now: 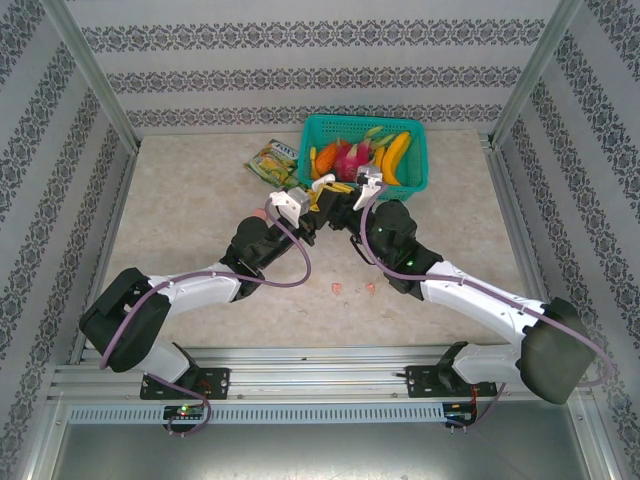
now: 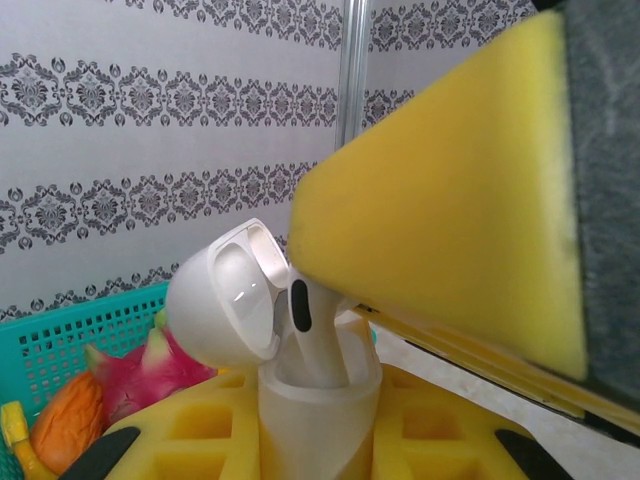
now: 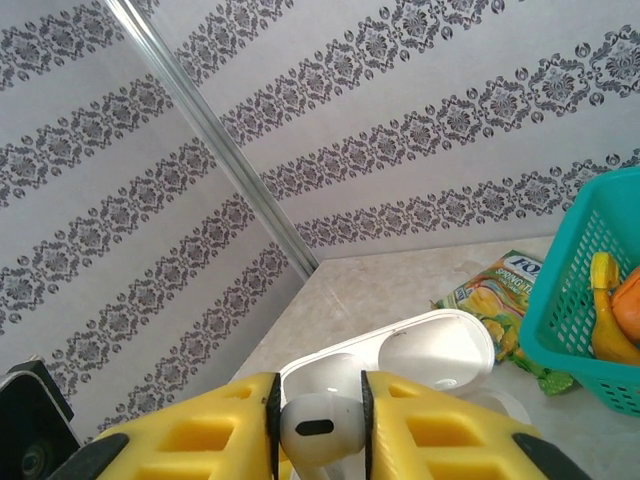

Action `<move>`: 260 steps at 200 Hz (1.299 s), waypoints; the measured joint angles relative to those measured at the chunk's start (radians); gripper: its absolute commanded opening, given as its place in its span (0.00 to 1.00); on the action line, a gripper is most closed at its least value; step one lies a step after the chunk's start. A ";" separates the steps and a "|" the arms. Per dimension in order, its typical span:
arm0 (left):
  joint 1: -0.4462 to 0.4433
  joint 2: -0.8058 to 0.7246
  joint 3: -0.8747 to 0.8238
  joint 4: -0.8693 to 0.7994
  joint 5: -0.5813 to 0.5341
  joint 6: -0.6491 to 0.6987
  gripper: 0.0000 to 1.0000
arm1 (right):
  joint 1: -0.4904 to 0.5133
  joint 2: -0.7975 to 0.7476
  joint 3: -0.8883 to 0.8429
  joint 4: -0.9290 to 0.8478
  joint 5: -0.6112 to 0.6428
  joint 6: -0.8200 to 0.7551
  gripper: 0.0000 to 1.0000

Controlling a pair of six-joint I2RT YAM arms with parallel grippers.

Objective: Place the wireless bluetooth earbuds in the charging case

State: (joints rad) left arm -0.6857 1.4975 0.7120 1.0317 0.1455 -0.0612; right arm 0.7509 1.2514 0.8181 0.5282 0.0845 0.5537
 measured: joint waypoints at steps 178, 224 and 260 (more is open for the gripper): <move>-0.012 0.000 0.002 0.017 -0.001 -0.008 0.00 | -0.091 -0.026 0.037 -0.143 -0.010 0.101 0.63; -0.014 -0.011 0.002 0.017 0.000 -0.007 0.00 | -0.139 -0.125 0.037 -0.172 -0.044 0.157 0.70; -0.014 -0.073 -0.040 0.015 -0.005 -0.002 0.00 | -0.195 -0.248 0.024 -0.262 -0.051 0.197 0.70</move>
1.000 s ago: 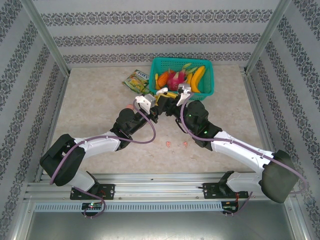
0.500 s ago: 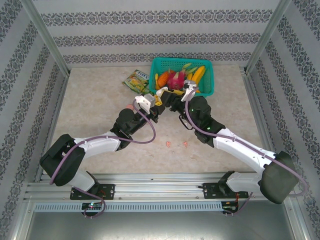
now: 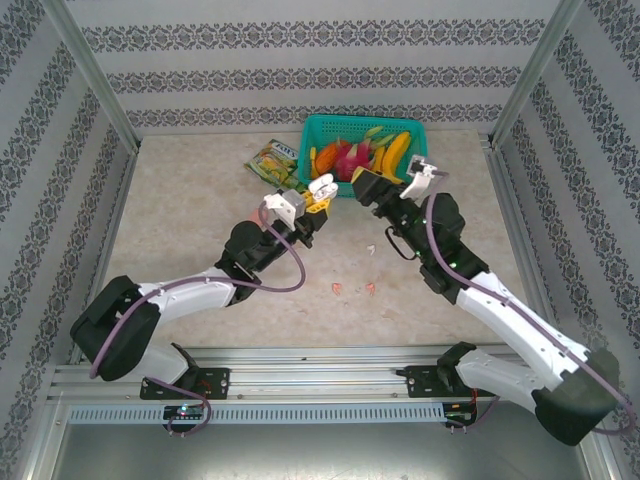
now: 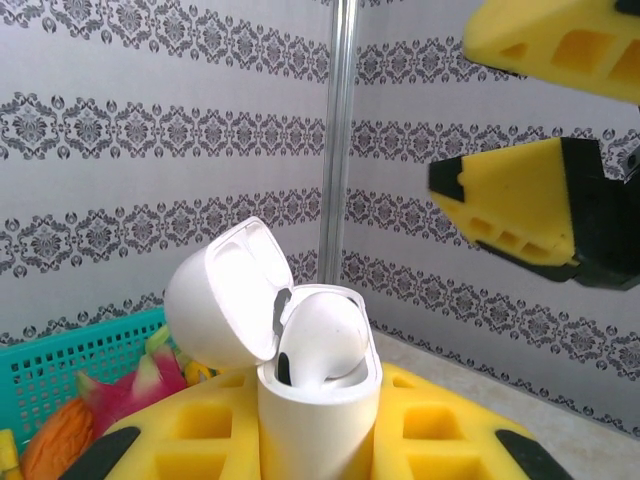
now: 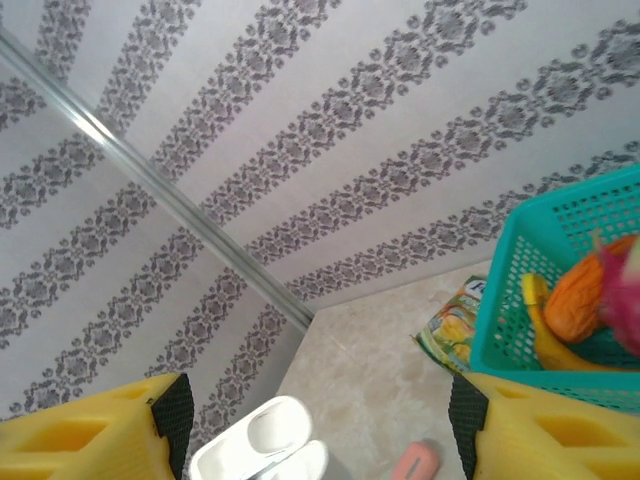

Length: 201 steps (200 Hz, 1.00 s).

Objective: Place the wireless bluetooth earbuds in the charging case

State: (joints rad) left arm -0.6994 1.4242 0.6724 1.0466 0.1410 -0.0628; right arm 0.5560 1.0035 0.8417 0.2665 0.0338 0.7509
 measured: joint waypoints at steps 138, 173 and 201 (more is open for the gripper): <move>0.001 -0.280 -0.169 -0.180 -0.071 0.049 0.00 | -0.099 0.558 0.169 -0.728 0.048 -0.071 0.64; 0.007 -0.304 -0.171 -0.206 -0.077 0.049 0.00 | -0.058 0.746 0.333 -0.790 0.086 -0.171 0.60; 0.008 -0.311 -0.172 -0.216 -0.083 0.049 0.00 | -0.050 0.803 0.363 -0.824 0.102 -0.219 0.58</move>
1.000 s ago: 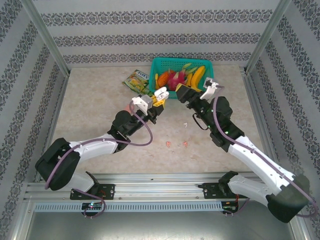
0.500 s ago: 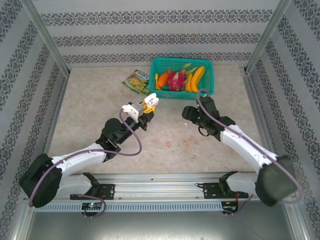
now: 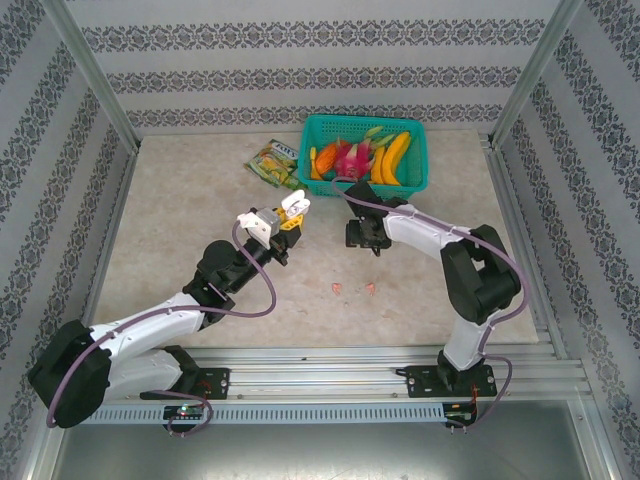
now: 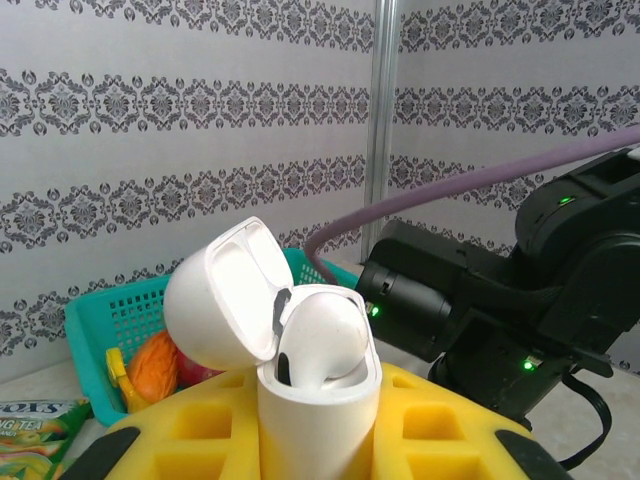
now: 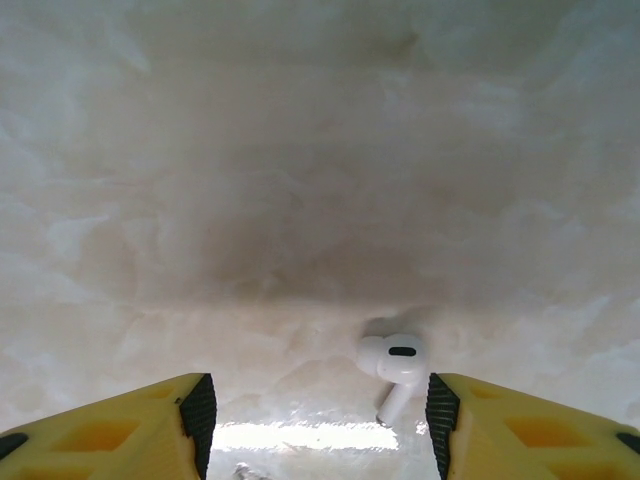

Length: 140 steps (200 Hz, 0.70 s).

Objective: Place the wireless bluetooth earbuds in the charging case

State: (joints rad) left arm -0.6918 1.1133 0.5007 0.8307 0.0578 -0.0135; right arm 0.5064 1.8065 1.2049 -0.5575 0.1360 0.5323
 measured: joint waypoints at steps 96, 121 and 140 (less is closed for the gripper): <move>0.004 -0.003 -0.001 -0.016 -0.003 0.006 0.00 | -0.027 0.077 0.000 -0.021 0.010 -0.035 0.50; 0.006 -0.003 -0.002 -0.016 -0.003 0.006 0.00 | -0.034 0.086 0.000 -0.017 0.011 -0.031 0.48; 0.006 -0.003 -0.002 -0.016 -0.003 0.006 0.00 | -0.034 0.090 0.000 -0.014 0.016 -0.023 0.47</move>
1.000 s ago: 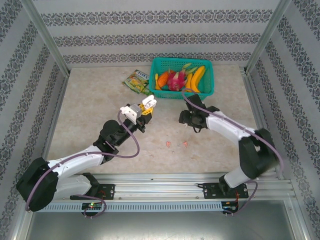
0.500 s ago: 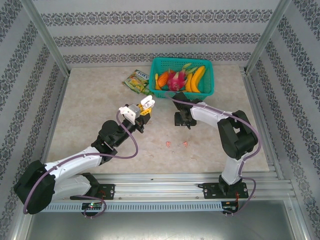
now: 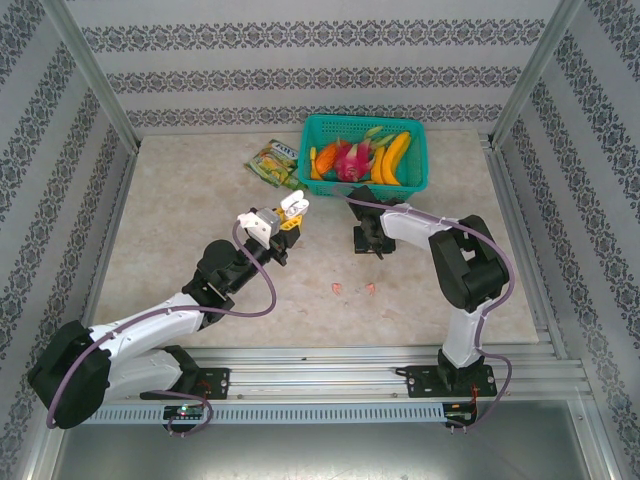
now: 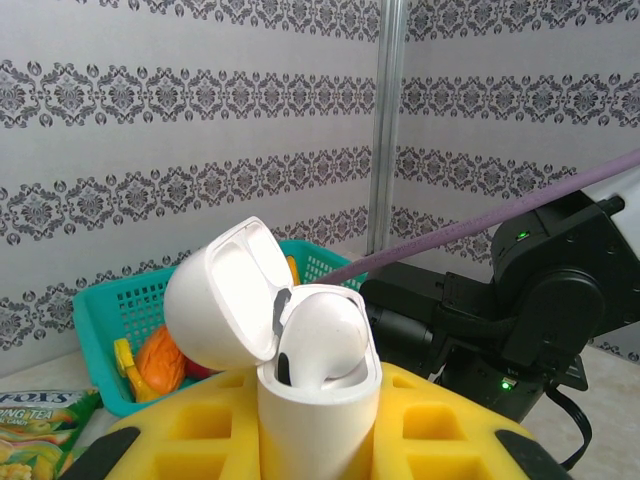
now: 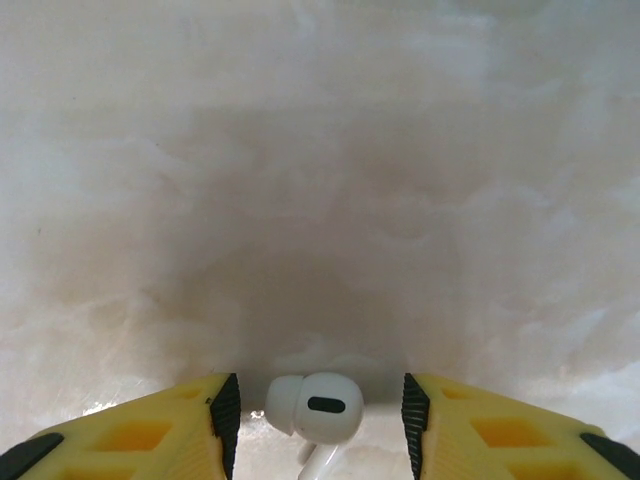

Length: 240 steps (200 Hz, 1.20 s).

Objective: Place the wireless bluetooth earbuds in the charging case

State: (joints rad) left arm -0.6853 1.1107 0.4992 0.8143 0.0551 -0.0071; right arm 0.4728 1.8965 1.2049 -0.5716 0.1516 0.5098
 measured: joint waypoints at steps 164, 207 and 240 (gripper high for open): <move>0.000 0.024 0.000 0.000 0.000 -0.001 0.00 | -0.006 0.007 -0.005 0.043 0.008 0.064 0.30; 0.000 0.024 0.000 0.000 0.000 -0.001 0.00 | -0.006 -0.025 -0.045 0.052 0.009 0.064 0.29; 0.000 0.024 0.000 0.000 0.000 -0.001 0.00 | -0.006 -0.052 -0.060 0.055 0.009 0.064 0.28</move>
State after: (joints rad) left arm -0.6853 1.1351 0.4995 0.8143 0.0555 -0.0078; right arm 0.4671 1.8442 1.1446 -0.5171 0.1608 0.5743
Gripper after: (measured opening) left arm 0.222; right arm 0.284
